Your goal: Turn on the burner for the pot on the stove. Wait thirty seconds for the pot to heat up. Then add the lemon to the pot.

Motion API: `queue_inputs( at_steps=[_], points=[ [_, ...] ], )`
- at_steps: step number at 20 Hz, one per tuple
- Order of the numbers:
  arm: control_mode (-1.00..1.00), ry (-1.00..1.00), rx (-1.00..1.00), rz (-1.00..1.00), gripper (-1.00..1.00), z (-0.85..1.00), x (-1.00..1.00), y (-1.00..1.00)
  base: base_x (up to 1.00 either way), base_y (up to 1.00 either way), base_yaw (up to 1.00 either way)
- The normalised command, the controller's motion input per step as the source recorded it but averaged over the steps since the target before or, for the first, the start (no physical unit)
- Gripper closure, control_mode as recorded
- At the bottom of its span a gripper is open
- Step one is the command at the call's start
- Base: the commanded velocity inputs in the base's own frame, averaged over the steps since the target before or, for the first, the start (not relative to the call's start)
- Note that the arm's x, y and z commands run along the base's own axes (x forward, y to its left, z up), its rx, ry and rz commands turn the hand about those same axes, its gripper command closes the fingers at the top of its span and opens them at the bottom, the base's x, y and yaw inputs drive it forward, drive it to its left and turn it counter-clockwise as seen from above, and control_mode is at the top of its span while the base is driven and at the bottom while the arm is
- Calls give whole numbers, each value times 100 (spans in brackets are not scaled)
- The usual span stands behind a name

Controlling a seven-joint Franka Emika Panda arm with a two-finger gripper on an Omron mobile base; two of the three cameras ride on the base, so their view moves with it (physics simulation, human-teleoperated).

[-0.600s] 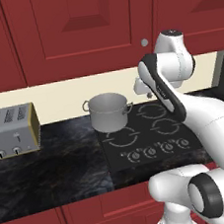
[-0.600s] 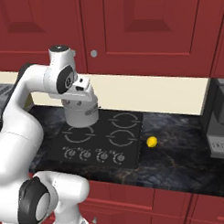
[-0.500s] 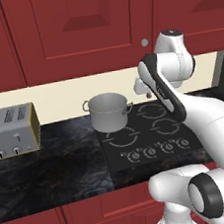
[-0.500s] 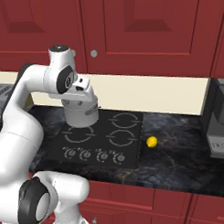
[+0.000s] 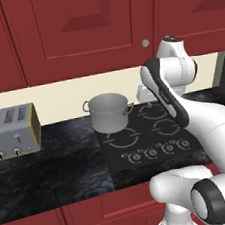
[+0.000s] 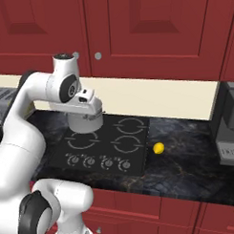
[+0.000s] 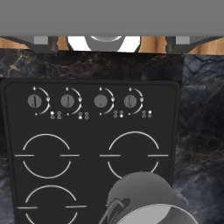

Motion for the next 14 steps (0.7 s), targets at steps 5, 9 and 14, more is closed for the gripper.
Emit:
queue_inputs(
  at_steps=[5,9,14],
  points=[
    [-100,18,2,0,-100,-40,-5,-8,0,0,0],
    [-100,2,0,0,-100,-24,-35,-1,0,0,0],
    [-100,0,0,0,-100,-24,-37,0,0,0,0]
  ],
)
